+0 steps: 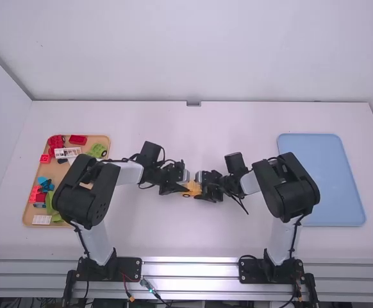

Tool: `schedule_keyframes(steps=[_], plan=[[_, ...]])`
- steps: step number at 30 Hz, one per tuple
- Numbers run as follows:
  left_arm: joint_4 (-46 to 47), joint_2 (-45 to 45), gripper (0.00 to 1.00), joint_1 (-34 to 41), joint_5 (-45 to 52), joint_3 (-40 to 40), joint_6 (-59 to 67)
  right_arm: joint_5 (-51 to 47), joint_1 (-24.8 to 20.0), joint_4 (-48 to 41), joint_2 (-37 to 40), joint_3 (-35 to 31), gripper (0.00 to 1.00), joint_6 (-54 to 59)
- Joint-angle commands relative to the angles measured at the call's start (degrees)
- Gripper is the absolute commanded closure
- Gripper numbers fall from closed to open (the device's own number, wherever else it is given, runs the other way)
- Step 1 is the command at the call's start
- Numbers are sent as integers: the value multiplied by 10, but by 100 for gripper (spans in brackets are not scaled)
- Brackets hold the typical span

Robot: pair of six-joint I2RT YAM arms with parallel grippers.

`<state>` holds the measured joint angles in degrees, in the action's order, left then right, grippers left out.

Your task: Assemble lego blocks to make yellow taxi

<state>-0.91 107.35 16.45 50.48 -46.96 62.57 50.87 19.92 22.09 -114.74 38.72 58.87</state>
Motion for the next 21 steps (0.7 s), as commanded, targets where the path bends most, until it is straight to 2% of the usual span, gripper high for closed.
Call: schedule_keyframes(steps=[1,21], plan=[[5,-5,95,4,9,6,2,-3,3,2,-11,15,53,-5],[-7,-5,94,3,-19,6,2,-9,16,-5,-11,14,55,5]])
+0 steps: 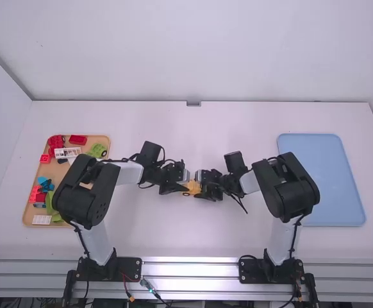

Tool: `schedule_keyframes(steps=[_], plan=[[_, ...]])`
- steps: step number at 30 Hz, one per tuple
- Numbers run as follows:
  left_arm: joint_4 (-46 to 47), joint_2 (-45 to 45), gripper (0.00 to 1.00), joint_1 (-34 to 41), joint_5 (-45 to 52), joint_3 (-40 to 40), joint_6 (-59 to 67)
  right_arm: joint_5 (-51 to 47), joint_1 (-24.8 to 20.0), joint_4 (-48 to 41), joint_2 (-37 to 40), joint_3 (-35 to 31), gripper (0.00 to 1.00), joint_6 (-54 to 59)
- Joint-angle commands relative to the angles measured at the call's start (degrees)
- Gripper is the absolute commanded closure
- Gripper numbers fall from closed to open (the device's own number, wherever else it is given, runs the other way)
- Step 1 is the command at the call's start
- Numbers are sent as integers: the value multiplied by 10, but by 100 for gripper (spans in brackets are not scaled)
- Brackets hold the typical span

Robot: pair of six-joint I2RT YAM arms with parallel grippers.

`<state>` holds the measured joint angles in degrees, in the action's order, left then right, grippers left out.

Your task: Assemble lego blocks to make yellow taxi

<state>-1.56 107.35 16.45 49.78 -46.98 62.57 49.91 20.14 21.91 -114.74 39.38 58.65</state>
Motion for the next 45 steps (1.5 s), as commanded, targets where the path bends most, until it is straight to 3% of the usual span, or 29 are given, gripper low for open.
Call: schedule_keyframes(steps=[1,11,14,21,28,35,45], plan=[[1,-5,94,6,-12,7,2,0,13,-3,-11,8,55,8],[8,-5,91,8,-27,7,3,0,13,-1,-11,8,54,7],[4,-5,69,8,-29,7,3,0,12,-2,-11,8,54,7],[0,-5,56,8,-27,7,2,0,12,-3,-11,8,54,8],[3,-5,57,8,-27,7,-2,0,12,-3,-11,7,54,7],[6,-5,81,8,-27,7,-2,-3,12,-3,-11,7,54,7],[28,-27,82,8,-2,5,-2,-8,12,2,-11,8,53,1]])
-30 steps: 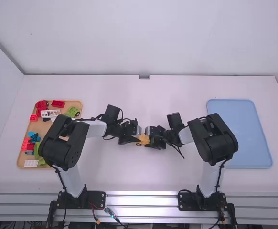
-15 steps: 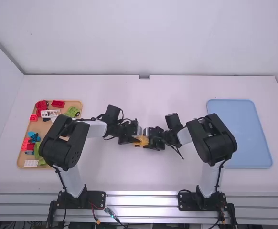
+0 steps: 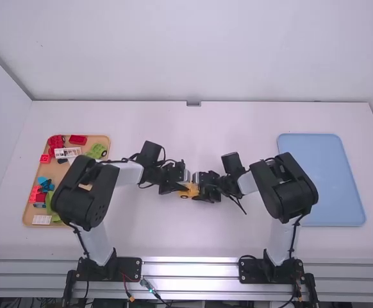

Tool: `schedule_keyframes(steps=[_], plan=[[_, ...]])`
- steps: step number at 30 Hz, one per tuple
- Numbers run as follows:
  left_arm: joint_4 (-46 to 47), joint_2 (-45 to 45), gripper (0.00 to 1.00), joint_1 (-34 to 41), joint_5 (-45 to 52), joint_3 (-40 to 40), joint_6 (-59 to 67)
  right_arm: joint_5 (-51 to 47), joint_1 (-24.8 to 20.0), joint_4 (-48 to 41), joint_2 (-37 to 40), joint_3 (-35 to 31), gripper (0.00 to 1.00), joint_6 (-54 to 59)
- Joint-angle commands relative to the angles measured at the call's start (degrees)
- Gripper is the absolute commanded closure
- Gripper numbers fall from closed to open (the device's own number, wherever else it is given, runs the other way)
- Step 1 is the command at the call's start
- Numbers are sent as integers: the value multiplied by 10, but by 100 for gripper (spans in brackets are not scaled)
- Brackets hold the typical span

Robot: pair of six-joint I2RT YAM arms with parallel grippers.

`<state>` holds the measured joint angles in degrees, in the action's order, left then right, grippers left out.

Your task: Assemble lego blocks to make yellow taxi

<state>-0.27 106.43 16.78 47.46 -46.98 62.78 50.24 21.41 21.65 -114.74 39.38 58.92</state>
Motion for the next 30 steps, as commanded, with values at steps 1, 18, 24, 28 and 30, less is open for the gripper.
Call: schedule_keyframes(steps=[1,18,24,28,30], plan=[[21,-21,82,5,22,5,-4,-12,0,5,-11,8,53,-2],[28,-23,85,5,31,7,-4,-5,0,4,-11,7,53,-1],[21,-18,86,5,28,10,-4,-5,0,4,-11,7,53,1],[6,-9,86,5,30,14,-6,-6,0,4,-11,7,53,1],[-1,-9,86,2,24,13,-24,-5,0,4,-11,7,53,1]])
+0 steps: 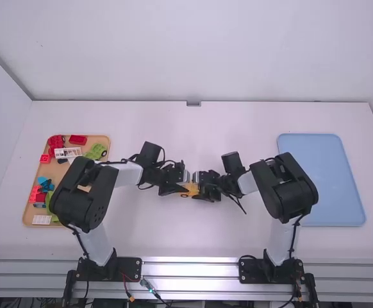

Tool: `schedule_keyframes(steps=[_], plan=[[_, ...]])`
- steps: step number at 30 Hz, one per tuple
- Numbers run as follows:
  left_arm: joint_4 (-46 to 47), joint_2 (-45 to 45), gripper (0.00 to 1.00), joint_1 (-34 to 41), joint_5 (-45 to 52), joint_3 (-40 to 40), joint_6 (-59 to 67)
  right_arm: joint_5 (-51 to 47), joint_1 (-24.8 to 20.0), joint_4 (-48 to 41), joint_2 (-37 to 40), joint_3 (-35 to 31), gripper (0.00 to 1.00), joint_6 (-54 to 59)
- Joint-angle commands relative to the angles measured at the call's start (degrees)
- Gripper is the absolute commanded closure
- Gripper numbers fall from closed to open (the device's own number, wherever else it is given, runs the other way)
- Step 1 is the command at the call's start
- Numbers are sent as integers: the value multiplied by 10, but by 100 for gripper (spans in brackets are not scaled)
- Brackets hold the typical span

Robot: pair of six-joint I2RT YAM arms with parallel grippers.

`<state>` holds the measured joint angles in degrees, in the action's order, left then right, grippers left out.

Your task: Assemble lego blocks to make yellow taxi

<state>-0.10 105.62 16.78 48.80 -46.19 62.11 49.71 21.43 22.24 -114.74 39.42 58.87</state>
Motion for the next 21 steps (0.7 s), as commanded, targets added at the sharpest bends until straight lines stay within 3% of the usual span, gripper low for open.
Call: schedule_keyframes(steps=[1,7,10,13,19,21], plan=[[-7,-1,86,-1,11,5,-27,0,0,-2,-11,7,53,1],[-3,-1,85,1,13,5,-34,0,0,-2,-11,7,53,1],[-4,0,75,-1,13,5,-34,0,0,-2,-11,7,53,1],[-3,0,58,3,11,5,-34,0,0,-2,-11,7,53,1],[-4,0,33,-2,11,5,-34,0,0,-2,-11,7,52,1],[-4,0,32,-2,11,5,-34,0,0,-2,-11,7,52,1]])
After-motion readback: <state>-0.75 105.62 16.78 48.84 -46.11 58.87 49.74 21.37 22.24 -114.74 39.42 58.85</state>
